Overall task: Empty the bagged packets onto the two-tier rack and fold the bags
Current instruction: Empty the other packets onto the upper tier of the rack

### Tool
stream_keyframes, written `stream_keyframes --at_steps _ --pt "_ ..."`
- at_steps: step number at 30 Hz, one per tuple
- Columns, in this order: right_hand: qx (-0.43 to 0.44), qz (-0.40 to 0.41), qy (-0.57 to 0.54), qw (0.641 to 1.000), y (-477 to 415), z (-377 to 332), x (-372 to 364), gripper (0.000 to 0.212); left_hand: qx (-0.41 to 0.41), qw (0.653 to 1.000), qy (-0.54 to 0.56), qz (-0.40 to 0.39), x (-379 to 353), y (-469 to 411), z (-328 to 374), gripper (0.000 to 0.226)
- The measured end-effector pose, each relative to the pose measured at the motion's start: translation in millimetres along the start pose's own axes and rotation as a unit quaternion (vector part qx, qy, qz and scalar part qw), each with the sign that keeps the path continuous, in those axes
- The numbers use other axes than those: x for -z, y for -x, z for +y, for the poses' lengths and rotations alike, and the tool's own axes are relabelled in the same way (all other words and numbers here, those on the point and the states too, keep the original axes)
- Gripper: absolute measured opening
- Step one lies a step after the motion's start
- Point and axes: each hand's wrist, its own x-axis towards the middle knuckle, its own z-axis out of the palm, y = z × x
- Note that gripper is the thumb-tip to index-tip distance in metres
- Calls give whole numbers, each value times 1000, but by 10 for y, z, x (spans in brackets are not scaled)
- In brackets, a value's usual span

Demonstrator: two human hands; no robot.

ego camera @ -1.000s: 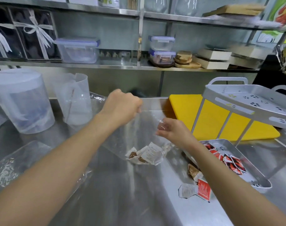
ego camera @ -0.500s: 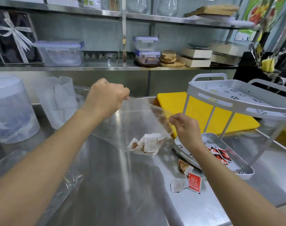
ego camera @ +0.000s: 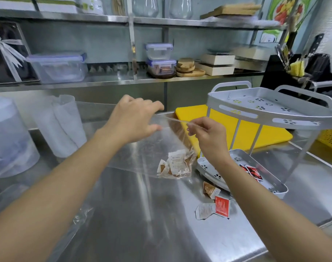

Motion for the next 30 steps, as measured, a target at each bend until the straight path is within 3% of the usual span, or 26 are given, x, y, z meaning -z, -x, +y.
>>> stream_keyframes --at_steps 2,5,11,16,25,30 --pt "22 -11 -1 1000 -44 -102 -24 20 -31 999 17 14 -39 -52 189 41" --pt "48 -16 -19 999 -49 -176 10 5 -19 996 74 44 -41 -152 345 19" --pt "-79 -40 -99 991 32 -26 360 34 26 987 156 14 205 -437 385 11" --pt "-56 -115 -99 987 137 52 522 9 8 981 194 31 451 -685 442 9" --pt "-57 7 -81 995 -82 -66 829 19 3 976 206 72 962 -1330 581 4" --pt "-46 14 -91 995 -143 -87 1038 15 18 965 229 128 1372 -1729 635 14"
